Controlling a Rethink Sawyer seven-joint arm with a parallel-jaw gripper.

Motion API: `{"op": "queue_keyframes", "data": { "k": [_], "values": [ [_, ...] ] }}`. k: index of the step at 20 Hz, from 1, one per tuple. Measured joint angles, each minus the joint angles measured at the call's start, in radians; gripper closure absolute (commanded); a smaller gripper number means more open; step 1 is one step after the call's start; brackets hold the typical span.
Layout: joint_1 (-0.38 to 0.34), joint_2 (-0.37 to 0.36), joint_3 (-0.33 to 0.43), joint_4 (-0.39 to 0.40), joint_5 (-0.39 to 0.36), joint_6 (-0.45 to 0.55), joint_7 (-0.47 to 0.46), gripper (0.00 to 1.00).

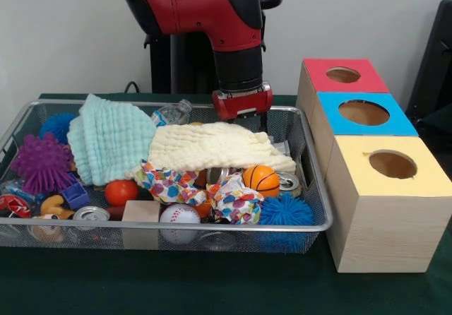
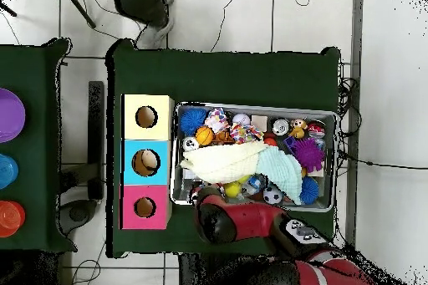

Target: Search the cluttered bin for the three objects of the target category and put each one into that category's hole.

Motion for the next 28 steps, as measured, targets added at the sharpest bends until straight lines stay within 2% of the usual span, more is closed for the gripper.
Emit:
{"op": "queue_keyframes", "data": {
  "k": [1,2,18,24,28],
  "values": [
    [0.005,-0.002,-0.004,-0.002,0.000,0.003,0.000,0.00],
    [0.009,-0.004,-0.008,-0.003,0.000,0.006,0.000,1.00],
    [0.017,-0.023,-0.018,-0.004,-0.030,0.009,0.000,1.00],
    [0.044,-0.070,-0.033,-0.002,-0.025,0.060,0.000,1.00],
    [0.060,-0.120,-0.035,0.001,-0.007,0.135,0.000,1.00]
  ]
}}
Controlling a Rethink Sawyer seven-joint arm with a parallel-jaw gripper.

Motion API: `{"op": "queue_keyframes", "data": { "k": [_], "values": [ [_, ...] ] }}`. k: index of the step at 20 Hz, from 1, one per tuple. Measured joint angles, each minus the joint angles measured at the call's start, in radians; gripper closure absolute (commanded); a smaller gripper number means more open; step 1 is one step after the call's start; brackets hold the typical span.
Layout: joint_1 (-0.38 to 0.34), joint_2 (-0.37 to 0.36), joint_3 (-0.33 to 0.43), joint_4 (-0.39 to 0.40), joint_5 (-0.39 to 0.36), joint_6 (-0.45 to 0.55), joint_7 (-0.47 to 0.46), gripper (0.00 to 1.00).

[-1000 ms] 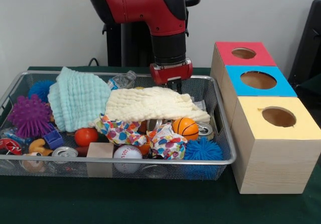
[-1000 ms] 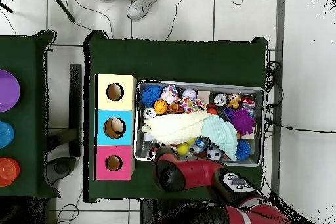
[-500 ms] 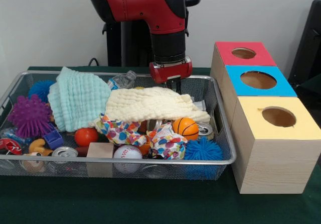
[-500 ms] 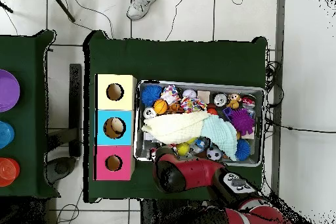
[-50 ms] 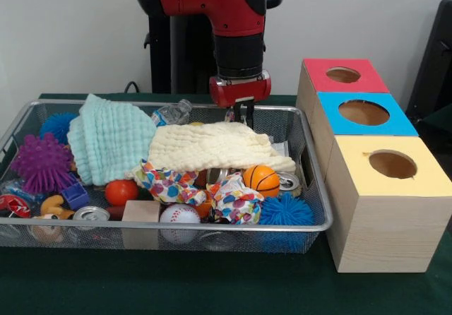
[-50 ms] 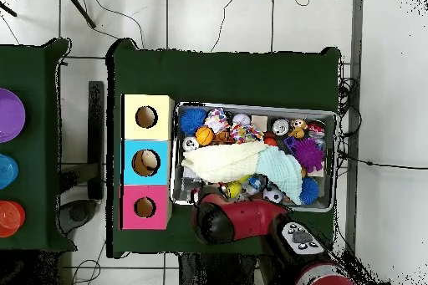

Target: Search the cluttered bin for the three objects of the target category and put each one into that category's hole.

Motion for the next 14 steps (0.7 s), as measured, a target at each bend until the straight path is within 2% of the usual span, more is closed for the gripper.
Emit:
{"op": "queue_keyframes", "data": {
  "k": [6,14],
  "values": [
    [0.007,-0.056,-0.003,0.002,0.023,0.078,0.000,1.00],
    [0.038,-0.104,-0.011,0.002,0.052,0.117,0.000,1.00]
  ]
}}
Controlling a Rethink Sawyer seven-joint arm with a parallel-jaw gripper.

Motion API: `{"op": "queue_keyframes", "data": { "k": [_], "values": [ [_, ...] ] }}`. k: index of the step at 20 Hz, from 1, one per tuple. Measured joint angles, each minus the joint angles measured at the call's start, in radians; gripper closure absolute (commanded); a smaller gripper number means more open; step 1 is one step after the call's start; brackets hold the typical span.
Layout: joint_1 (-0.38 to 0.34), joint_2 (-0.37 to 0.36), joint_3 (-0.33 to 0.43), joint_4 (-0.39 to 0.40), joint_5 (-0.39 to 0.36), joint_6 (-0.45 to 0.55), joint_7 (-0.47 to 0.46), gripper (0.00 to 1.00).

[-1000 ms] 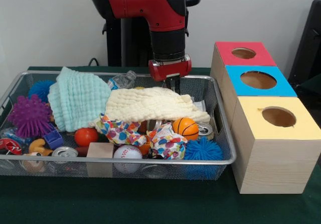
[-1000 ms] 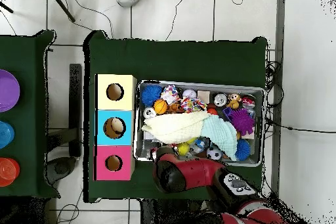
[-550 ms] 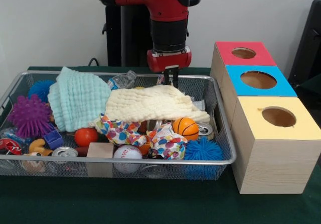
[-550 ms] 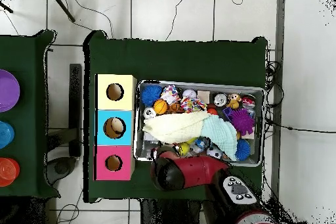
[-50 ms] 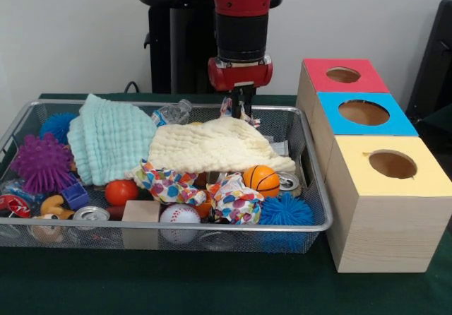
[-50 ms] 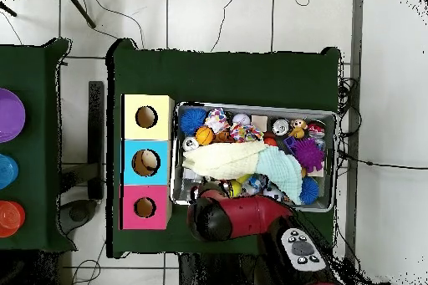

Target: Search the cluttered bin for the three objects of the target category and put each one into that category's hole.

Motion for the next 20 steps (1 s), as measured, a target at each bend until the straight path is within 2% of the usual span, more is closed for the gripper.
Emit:
{"op": "queue_keyframes", "data": {
  "k": [4,20],
  "values": [
    [0.008,-0.010,-0.003,0.000,0.015,0.015,0.000,1.00],
    [0.120,-0.103,-0.054,0.001,0.127,0.159,0.000,1.00]
  ]
}}
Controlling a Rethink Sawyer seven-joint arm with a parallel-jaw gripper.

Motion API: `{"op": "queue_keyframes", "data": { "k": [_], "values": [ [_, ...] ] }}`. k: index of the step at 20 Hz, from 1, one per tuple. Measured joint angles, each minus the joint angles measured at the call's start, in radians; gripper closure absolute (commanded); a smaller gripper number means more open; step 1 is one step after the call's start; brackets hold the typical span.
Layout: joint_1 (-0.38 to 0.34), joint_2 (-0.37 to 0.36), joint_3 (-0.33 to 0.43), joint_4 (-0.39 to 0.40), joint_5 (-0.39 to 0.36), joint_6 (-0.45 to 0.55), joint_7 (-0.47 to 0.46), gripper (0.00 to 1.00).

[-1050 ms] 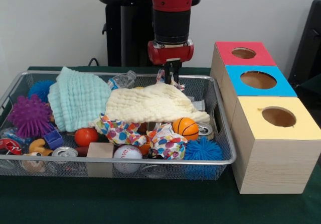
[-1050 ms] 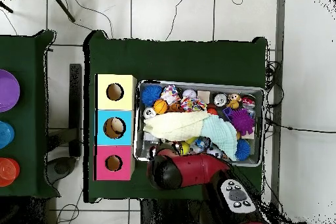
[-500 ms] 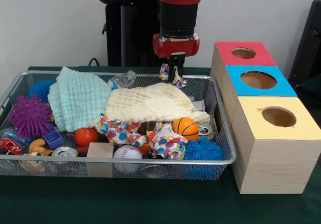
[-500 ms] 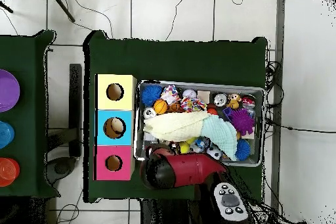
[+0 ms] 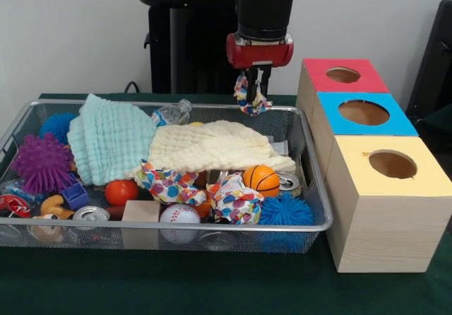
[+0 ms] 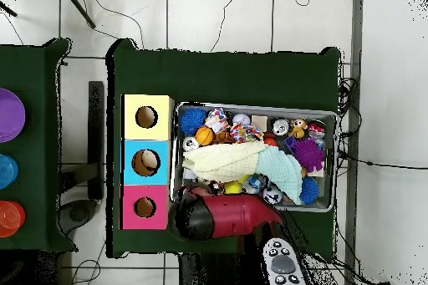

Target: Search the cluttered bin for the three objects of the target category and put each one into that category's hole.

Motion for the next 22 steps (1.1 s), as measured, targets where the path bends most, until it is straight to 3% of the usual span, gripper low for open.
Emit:
{"op": "queue_keyframes", "data": {
  "k": [14,22],
  "values": [
    [0.095,-0.040,-0.056,0.000,0.139,0.154,0.000,1.00],
    [0.187,-0.058,-0.104,-0.009,0.210,0.255,0.001,1.00]
  ]
}}
